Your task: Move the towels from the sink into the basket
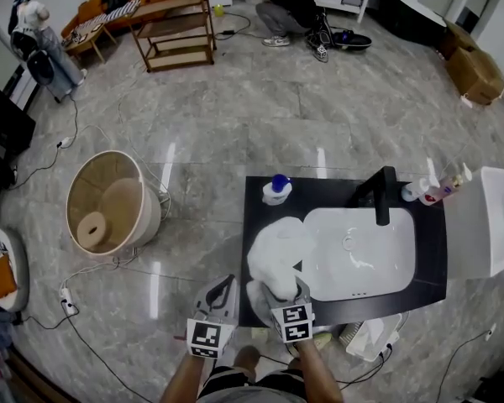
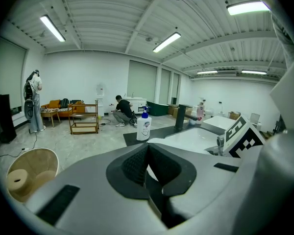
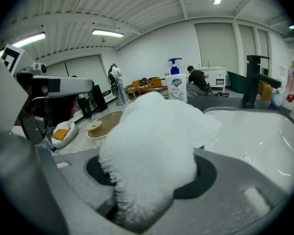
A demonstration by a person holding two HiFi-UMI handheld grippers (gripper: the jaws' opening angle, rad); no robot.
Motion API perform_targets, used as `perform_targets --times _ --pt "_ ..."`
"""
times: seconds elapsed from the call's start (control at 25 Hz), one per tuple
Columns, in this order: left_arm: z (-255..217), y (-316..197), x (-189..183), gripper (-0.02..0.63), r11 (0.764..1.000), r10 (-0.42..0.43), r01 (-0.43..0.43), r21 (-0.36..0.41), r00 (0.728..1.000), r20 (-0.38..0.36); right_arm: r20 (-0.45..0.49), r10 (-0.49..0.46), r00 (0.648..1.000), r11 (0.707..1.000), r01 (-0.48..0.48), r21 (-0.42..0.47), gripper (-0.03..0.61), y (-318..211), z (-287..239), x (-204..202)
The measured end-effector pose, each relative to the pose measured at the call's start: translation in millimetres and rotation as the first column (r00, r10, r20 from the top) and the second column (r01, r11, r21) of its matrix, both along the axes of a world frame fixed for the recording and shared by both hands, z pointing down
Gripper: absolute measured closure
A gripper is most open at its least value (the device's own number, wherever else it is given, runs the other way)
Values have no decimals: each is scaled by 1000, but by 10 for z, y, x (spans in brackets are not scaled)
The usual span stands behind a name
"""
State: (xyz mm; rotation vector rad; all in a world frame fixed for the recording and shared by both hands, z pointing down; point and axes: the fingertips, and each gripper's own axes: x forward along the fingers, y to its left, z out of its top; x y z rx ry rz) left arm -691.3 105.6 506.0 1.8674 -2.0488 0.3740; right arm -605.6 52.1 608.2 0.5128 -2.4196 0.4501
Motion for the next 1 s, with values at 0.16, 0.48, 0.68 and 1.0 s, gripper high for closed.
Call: perform_targets --times 0.16,0.48,0.68,1.0 --pt "-222 -33 19 604 999 6 -7 31 1000 23 50 23 999 1000 -24 20 310 -40 -276 23" --pt "-675 -60 165 604 995 34 -40 92 997 68 127 90 988 987 -106 123 313 -246 -960 245" --pt "-1032 -122 356 604 985 66 -79 151 993 93 174 140 975 969 -171 177 313 -350 -1398 513" --pt "-1543 -265 806 604 956 139 -169 239 980 140 272 220 937 918 -293 266 311 -500 -2120 1083"
